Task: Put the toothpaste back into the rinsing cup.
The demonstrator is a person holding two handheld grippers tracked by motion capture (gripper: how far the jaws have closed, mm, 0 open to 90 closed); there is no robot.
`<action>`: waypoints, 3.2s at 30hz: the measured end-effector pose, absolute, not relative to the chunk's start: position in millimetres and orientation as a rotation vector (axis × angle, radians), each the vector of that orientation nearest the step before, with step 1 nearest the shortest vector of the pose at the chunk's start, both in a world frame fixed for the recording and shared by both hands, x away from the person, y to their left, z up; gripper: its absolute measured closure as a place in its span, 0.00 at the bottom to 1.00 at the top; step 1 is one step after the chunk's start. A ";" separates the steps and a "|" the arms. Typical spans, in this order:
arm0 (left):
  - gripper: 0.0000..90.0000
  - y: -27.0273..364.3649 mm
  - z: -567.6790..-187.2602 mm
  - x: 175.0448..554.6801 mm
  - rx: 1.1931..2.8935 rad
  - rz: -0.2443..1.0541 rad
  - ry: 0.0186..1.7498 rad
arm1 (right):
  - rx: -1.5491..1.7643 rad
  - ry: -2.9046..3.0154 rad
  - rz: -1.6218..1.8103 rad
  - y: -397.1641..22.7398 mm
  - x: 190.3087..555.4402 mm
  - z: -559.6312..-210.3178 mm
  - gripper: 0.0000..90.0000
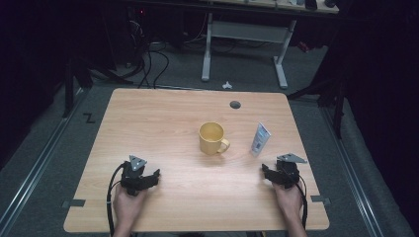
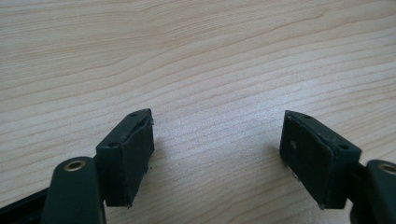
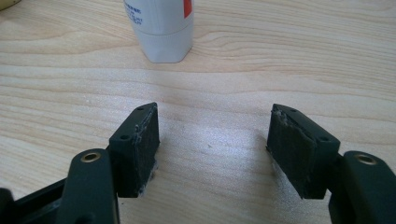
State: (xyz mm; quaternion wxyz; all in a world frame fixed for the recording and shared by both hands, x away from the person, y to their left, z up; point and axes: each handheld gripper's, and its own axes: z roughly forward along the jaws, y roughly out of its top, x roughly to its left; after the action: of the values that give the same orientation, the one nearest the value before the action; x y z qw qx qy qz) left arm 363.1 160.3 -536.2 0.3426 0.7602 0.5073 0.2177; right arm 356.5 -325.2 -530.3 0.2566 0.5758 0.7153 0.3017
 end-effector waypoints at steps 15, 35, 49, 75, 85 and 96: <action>0.30 160.3 -536.2 363.2 1.975 0.566 1.319 | 1.558 1.946 0.823 -324.9 355.7 -530.3 0.38; 0.30 160.3 -536.2 363.3 1.975 0.566 1.320 | 1.516 1.993 0.865 -315.0 343.4 -524.7 0.41; 0.30 160.3 -536.2 363.3 1.974 0.566 1.320 | 1.499 2.006 0.921 -307.2 336.1 -518.6 0.42; 0.29 160.5 -536.2 362.9 1.975 0.566 1.320 | 1.444 1.957 0.975 -302.7 341.6 -500.7 0.43; 0.29 161.0 -536.1 362.7 1.974 0.562 1.319 | 1.432 1.941 0.958 -299.6 350.5 -494.5 0.42; 0.29 160.9 -536.1 362.5 1.975 0.563 1.319 | 1.477 1.934 0.962 -303.6 356.8 -491.8 0.39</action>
State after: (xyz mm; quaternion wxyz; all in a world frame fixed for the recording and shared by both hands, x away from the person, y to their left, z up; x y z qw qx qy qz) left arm 362.5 160.9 -536.1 0.3431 0.7601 0.5076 0.2167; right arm 356.8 -303.6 -491.8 0.2595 0.5452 0.7137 0.3551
